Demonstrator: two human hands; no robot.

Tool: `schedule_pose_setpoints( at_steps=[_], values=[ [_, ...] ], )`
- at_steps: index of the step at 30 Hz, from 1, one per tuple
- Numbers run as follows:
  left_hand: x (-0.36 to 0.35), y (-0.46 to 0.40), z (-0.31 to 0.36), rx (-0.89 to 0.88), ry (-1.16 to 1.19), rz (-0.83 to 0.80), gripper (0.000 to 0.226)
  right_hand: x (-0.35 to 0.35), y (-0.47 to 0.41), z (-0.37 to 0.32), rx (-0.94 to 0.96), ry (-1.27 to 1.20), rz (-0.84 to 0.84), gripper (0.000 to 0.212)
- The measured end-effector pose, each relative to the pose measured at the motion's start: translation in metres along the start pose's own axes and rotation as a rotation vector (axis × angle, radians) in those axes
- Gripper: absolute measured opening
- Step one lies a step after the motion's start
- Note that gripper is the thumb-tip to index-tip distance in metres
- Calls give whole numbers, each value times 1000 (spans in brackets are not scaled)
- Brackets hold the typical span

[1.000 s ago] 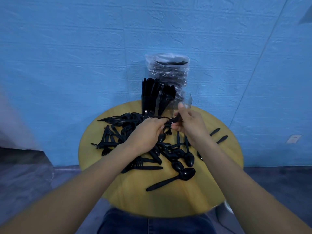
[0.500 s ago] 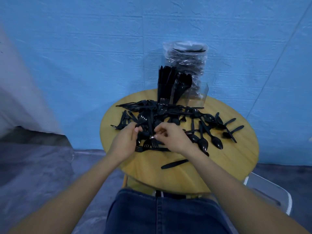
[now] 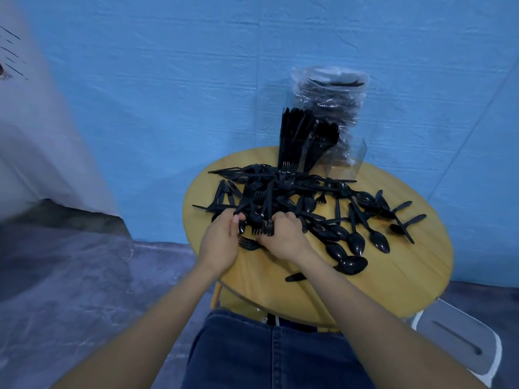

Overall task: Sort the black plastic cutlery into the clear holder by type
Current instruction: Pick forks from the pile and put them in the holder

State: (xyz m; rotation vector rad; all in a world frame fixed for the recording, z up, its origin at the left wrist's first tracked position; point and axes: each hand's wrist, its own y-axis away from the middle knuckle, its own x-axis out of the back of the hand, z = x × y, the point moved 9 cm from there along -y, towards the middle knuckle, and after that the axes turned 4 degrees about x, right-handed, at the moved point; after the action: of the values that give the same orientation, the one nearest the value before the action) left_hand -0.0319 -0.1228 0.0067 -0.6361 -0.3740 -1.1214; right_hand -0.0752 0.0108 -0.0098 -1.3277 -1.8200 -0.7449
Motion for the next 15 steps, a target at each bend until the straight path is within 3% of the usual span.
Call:
schedule_pose_setpoints(
  at_steps=[3,10,15],
  values=[
    [-4,-1,0,-8,-17,-18,28,0,-7,4,-28,-12,1,37],
    [-8,-2,-3,-8,-2,-31,28,-8,-17,4,-71,-8,64,46],
    [-9,-2,-2,-11,-20,-46,27,4,-18,8,-69,88,142,29]
  ],
)
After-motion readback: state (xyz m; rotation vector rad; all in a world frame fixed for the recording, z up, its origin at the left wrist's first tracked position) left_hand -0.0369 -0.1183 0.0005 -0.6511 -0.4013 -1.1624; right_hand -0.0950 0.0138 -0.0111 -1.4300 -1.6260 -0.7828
